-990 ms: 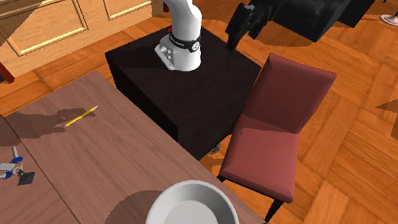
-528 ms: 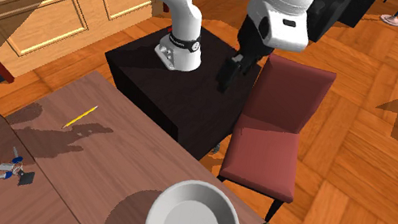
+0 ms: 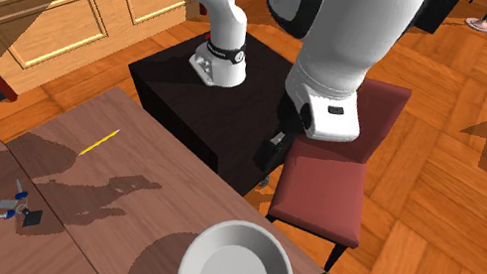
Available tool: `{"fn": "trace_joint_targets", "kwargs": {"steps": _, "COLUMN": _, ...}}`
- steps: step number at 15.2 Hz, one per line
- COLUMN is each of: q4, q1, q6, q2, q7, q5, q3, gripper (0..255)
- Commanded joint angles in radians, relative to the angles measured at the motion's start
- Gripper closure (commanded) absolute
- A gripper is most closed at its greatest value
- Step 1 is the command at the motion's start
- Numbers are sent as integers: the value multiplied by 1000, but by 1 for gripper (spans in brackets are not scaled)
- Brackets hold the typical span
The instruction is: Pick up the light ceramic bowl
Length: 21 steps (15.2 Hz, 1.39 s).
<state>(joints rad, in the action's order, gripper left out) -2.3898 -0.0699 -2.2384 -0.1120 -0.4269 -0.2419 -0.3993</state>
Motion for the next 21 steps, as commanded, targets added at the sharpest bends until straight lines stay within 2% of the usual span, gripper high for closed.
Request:
{"fn": "trace_joint_targets", "kwargs": {"steps": 1, "q4": 31, "q1": -3, "q6": -62, "q2": 81, "q7": -44, "q5": 29, "q3": -17, "gripper": 0}}
{"fn": "trace_joint_targets", "kwargs": {"steps": 5, "q4": 118, "q1": -25, "q6": -155, "q2": 246, "q7": -147, "q5": 115, "q3": -29, "gripper": 0}}
{"fn": "trace_joint_targets", "kwargs": {"steps": 10, "q4": 259, "q1": -89, "q6": -231, "q2": 448, "q7": -272, "q5": 232, "q3": 0, "gripper": 0}}
{"fn": "trace_joint_targets", "kwargs": {"steps": 20, "q4": 264, "q1": -115, "q6": -316, "q2": 540, "q7": -292, "q5": 271, "q3": 29, "gripper": 0}}
{"fn": "trace_joint_targets", "kwargs": {"steps": 21, "q4": 265, "q1": -114, "q6": -315, "q2": 540, "q7": -291, "q5": 271, "q3": 29, "gripper": 255}}
